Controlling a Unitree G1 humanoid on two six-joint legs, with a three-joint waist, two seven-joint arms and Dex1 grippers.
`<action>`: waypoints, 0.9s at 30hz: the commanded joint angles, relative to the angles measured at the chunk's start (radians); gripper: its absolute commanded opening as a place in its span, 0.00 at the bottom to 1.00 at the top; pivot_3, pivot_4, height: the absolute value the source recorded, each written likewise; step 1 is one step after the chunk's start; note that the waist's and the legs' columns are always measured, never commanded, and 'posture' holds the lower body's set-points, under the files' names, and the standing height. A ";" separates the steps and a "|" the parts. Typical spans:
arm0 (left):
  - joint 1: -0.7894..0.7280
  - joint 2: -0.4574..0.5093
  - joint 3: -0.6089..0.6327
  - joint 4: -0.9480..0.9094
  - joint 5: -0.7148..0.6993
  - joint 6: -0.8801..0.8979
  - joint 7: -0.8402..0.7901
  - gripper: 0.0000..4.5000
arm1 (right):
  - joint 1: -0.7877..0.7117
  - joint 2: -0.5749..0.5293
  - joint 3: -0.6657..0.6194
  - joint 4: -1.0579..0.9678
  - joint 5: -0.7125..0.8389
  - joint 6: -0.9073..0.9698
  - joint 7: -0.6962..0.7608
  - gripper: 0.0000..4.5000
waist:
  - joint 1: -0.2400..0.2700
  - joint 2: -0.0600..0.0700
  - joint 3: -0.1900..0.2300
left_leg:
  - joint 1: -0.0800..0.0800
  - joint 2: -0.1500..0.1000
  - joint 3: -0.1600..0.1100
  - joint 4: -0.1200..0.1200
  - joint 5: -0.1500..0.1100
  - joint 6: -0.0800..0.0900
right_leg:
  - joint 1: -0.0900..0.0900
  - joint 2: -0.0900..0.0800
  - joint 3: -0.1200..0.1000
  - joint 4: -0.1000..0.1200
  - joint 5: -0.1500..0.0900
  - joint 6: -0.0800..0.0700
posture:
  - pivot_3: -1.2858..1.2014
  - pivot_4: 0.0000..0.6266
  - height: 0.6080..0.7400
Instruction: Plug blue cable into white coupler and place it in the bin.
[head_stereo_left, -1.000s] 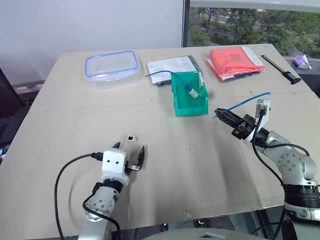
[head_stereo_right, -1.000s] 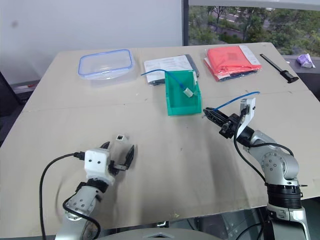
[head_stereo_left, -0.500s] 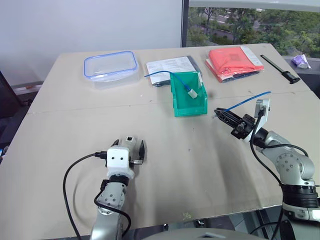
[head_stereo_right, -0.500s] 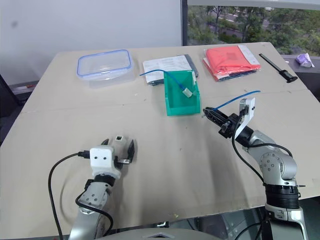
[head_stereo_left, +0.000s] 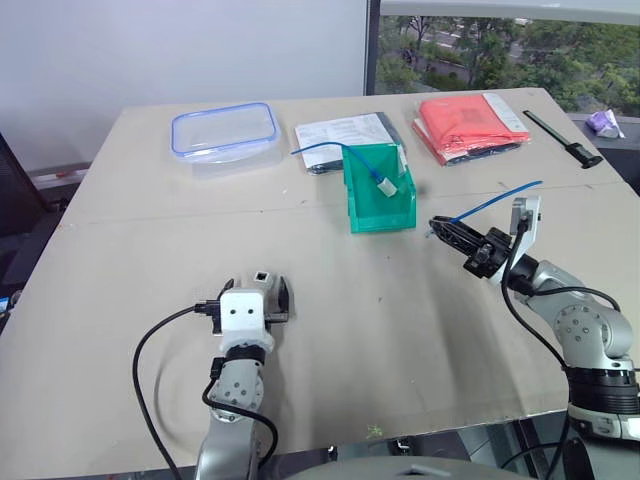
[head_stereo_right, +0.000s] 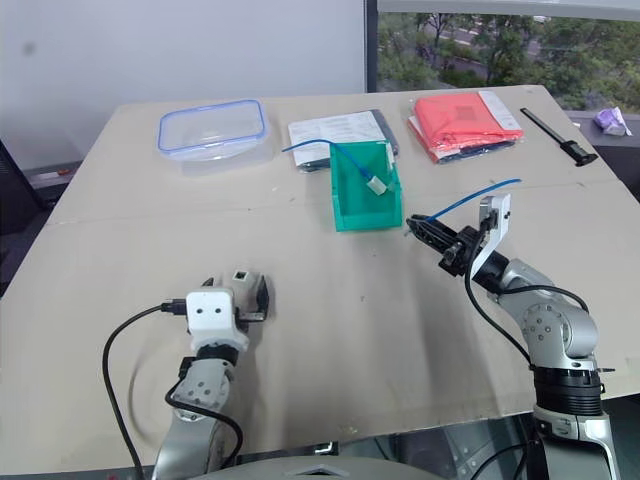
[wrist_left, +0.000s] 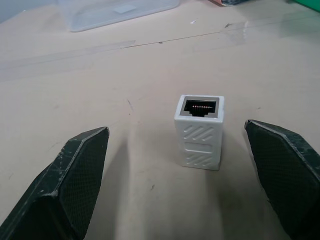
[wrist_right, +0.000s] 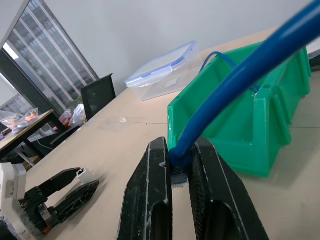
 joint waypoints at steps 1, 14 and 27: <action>-0.002 -0.009 -0.028 0.027 0.002 0.030 -0.005 0.99 | -0.007 -0.009 -0.016 -0.051 0.014 0.003 -0.004 0.00 | 0.000 0.000 0.000 | 0.000 0.000 0.000 0.000 0.000 0.000 | 0.000 0.000 0.000 0.000 0.000 0.000 | 0.52 0.24 0.97; -0.122 0.352 0.093 0.233 -0.275 -0.078 -0.507 0.99 | 0.024 0.023 -0.013 -0.086 0.011 -0.005 -0.039 0.00 | 0.001 0.003 -0.002 | 0.001 0.001 -0.001 0.000 0.000 0.000 | 0.000 0.000 -0.005 0.000 0.000 -0.001 | 0.52 0.24 0.97; -0.048 0.319 0.072 0.265 -0.232 -0.184 -0.432 0.99 | 0.047 0.028 -0.021 -0.100 0.007 -0.018 -0.049 0.00 | -0.009 0.007 -0.004 | 0.002 0.002 0.001 -0.003 0.000 0.000 | 0.000 -0.001 0.001 0.000 0.000 -0.001 | 0.52 0.24 0.97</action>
